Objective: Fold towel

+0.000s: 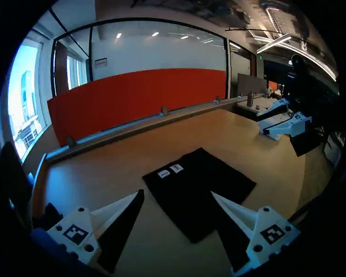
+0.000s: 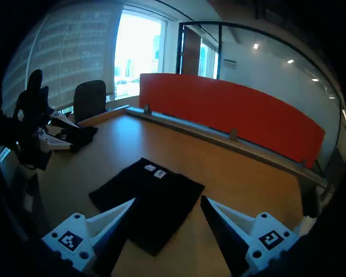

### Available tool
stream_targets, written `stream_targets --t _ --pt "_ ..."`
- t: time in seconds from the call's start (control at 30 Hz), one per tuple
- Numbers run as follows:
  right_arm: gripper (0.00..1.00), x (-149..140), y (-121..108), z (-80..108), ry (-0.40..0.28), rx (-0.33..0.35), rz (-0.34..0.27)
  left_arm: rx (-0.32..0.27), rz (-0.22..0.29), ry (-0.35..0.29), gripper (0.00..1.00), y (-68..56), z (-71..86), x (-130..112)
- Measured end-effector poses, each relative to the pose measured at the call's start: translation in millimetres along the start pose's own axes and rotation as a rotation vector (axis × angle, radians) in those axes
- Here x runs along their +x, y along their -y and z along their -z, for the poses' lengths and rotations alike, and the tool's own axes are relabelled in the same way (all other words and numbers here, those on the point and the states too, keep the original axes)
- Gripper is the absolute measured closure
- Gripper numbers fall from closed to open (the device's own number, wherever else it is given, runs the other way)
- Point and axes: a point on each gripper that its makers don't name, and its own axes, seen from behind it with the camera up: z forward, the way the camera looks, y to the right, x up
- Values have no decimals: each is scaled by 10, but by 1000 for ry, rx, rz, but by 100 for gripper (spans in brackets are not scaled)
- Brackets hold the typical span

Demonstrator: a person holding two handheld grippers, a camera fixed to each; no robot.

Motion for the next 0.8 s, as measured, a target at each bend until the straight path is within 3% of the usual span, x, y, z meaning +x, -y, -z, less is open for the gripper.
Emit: stream_targets --t 0.5,0.8 --pt "0 -843 133 -387 126 38 20 -44 -12 145 4 -202 -434 -856" --pt "0 -1256 283 -574 197 76 33 -69 -6 227 4 -297 -630 -1239"
